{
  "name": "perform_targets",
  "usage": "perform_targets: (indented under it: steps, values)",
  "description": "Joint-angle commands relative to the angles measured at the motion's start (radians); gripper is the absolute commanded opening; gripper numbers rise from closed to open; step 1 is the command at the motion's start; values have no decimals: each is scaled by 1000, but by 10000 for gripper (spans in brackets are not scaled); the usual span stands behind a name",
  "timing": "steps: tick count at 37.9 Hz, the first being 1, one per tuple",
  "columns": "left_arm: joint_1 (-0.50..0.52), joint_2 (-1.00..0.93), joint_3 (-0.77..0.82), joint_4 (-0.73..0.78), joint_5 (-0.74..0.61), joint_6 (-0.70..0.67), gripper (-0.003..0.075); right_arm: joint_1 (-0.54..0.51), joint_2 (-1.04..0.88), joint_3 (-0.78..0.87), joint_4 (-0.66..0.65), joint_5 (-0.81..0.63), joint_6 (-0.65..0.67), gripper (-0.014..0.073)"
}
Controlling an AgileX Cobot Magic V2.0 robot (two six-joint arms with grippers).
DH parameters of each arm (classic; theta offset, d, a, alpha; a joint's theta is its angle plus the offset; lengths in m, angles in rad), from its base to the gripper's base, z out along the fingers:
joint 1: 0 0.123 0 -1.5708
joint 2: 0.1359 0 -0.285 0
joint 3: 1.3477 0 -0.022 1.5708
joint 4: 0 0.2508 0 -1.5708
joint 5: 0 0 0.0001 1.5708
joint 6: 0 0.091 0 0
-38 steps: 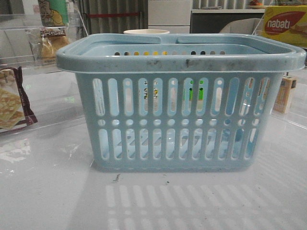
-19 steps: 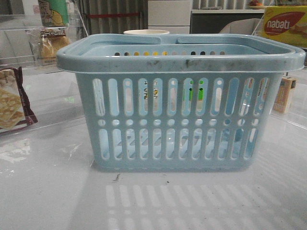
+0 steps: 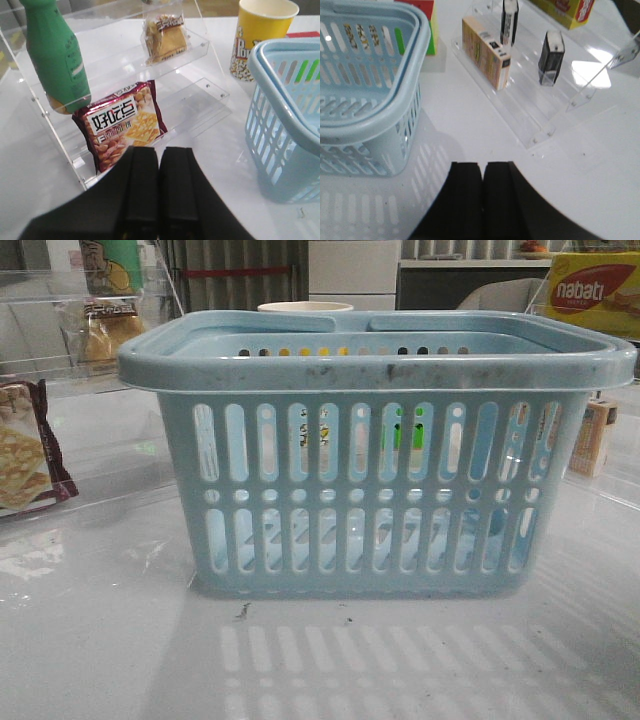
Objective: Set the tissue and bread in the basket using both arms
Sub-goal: 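Lower the right gripper over the white tissue pack on the acrylic shelf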
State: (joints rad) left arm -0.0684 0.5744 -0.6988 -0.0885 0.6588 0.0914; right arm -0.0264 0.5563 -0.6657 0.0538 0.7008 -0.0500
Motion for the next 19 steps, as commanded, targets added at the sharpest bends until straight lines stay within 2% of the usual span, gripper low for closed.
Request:
perform_targets:
  steps: [1,4,6,9,11,14,17,19]
  values:
    - [0,46,-31,-10,-49,-3,91,0,49,-14,-2,-55,-5,74]
    - [0,77,-31,-6,-44,-3,95,0,78,-6,-2,-56,-5,83]
    - [0,94,-31,6,-44,-2,127,0,96,-6,-2,-56,-5,119]
    - [0,115,-31,22,-46,1,246,0,122,-6,-2,-63,-5,251]
    - [0,124,-31,22,-46,3,353,0,137,-6,-2,-68,-5,374]
    - [0,135,-31,22,-48,8,496,0,164,-6,-2,-68,-5,496]
    - [0,144,-31,22,-51,8,551,0,190,-6,-3,-69,-5,550]
    - [0,146,-31,22,-53,8,548,0,209,-6,-13,-76,-5,552]
